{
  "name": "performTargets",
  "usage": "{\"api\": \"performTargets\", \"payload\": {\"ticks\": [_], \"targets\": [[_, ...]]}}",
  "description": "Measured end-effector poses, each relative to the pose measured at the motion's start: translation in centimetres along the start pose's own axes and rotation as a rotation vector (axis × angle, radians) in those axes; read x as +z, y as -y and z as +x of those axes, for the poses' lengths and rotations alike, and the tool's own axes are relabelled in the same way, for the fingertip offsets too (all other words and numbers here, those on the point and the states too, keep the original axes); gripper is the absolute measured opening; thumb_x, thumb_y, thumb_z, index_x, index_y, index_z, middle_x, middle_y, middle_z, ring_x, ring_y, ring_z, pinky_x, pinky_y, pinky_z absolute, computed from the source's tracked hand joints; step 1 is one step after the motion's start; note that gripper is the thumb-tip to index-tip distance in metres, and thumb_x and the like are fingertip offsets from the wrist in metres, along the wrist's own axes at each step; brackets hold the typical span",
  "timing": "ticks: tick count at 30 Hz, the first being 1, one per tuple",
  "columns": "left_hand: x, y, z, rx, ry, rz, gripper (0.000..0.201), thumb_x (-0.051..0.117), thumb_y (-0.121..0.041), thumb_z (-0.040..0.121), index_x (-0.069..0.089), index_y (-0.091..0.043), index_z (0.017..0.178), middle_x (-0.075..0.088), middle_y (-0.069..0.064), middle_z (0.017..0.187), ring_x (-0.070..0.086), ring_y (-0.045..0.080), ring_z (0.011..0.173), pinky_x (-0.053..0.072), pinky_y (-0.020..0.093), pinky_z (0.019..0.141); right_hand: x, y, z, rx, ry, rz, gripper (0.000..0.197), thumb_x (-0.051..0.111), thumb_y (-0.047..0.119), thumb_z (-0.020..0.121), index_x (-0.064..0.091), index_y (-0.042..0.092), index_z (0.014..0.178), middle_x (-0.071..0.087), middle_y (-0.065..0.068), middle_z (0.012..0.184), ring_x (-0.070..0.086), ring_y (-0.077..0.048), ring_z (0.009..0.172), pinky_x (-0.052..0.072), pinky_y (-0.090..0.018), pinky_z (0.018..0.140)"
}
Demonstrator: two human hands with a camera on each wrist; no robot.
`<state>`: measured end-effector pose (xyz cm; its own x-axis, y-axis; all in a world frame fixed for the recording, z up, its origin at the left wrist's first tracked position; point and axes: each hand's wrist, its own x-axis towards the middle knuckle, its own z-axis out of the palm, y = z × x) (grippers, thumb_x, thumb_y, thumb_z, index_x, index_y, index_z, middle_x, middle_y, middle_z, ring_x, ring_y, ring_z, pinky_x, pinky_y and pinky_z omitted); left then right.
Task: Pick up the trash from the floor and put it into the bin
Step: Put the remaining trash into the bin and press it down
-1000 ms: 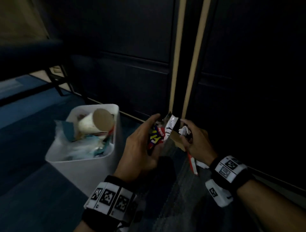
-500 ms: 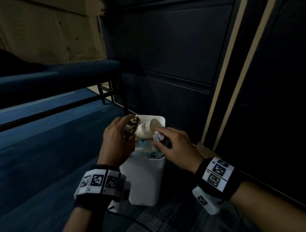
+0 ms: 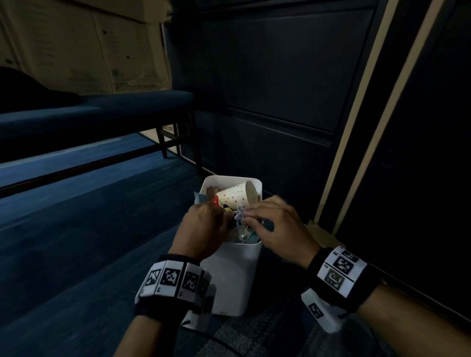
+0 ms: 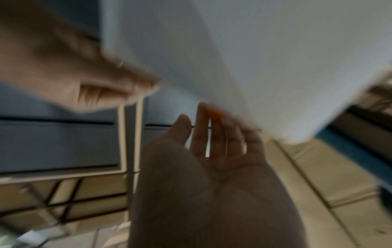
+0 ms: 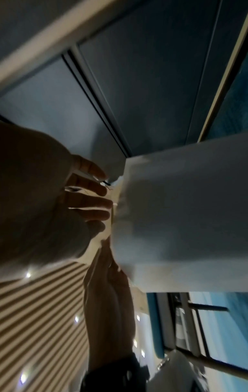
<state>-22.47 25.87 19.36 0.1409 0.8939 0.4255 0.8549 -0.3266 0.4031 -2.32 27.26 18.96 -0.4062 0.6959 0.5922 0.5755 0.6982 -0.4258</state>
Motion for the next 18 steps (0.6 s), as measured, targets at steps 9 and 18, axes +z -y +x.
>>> {"api": "performTargets", "payload": {"ticks": [9, 18], "targets": [[-1.0, -8.3, 0.4, 0.28, -0.179, -0.114, 0.011, 0.066, -0.015, 0.078, 0.068, -0.022, 0.07, 0.06, -0.01, 0.066, 0.052, 0.005, 0.057, 0.043, 0.024, 0.057, -4.5, -3.7, -4.8, 0.121, -0.177, 0.004, 0.013, 0.07, 0.024, 0.088, 0.073, 0.015, 0.096, 0.07, 0.006, 0.102, 0.06, -0.01, 0.1, 0.049, -0.028, 0.087], [12.5, -15.1, -0.3, 0.396, 0.251, -0.264, 0.01, 0.064, -0.016, 0.08, 0.07, -0.023, 0.083, 0.055, -0.012, 0.076, 0.047, 0.005, 0.065, 0.04, 0.021, 0.059, -7.7, -11.9, -14.2, 0.328, -0.135, -0.1, 0.006, 0.07, 0.02, 0.086, 0.072, 0.015, 0.09, 0.069, 0.004, 0.092, 0.059, -0.016, 0.089, 0.051, -0.038, 0.074]]}}
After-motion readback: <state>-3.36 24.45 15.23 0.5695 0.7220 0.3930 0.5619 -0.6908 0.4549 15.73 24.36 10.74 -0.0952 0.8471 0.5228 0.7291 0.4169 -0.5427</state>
